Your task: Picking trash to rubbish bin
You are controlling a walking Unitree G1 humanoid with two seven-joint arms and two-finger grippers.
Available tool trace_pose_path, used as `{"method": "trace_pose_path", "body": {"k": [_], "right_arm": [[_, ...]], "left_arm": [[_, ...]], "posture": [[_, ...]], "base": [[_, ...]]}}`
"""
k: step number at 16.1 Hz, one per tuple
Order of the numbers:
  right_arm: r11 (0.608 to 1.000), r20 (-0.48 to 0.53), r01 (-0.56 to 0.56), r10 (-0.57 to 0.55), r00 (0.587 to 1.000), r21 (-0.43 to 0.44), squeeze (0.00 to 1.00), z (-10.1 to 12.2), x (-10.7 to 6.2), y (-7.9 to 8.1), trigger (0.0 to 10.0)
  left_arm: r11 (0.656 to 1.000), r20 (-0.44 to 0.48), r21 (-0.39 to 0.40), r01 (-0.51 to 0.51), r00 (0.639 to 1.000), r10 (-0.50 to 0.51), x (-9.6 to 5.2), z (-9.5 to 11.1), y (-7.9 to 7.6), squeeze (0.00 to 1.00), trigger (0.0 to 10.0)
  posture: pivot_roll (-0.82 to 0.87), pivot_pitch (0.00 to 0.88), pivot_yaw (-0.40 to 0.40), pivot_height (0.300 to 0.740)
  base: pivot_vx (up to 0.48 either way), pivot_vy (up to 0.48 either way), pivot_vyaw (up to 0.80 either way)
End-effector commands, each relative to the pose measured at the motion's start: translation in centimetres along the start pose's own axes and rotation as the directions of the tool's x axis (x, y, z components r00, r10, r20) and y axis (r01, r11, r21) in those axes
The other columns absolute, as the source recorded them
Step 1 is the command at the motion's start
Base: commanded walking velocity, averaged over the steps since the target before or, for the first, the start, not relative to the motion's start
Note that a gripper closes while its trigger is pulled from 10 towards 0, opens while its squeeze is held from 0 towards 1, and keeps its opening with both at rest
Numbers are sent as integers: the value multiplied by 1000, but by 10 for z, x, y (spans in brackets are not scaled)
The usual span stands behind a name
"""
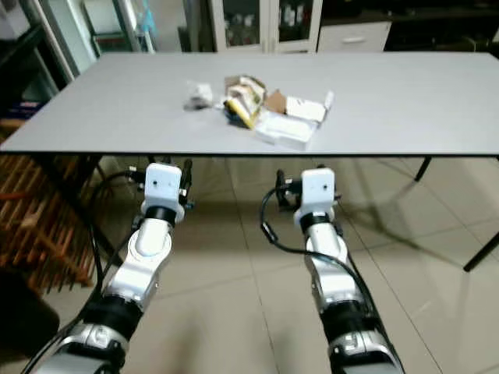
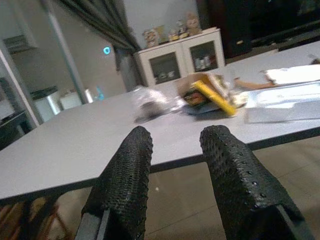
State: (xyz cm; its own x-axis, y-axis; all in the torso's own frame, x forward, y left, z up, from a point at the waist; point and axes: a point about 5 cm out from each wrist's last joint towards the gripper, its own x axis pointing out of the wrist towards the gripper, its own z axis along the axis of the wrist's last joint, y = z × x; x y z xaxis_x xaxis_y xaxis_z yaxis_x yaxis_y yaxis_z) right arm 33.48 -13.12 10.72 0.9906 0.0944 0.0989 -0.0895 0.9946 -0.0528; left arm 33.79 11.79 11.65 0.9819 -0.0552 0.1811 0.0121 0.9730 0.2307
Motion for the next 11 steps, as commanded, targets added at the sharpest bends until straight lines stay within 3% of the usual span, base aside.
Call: {"method": "trace_pose_path", "body": {"k": [1,11], "right_arm": [[1000,-7,22,-22,1000,-1,0,0,0,-7,10000],[1000,-16,25,-25,1000,0,0,-1,-1,-7,10000]], "left_arm": [[1000,7,0,22,1000,-22,1,4,-8,0,10000],[1000,0,6,23,1000,-23,1,3,-8,0,10000]], "posture": [[-18,0,36,740],[-10,23,32,740]], "base": [[326,0,0],[328,0,0]]}}
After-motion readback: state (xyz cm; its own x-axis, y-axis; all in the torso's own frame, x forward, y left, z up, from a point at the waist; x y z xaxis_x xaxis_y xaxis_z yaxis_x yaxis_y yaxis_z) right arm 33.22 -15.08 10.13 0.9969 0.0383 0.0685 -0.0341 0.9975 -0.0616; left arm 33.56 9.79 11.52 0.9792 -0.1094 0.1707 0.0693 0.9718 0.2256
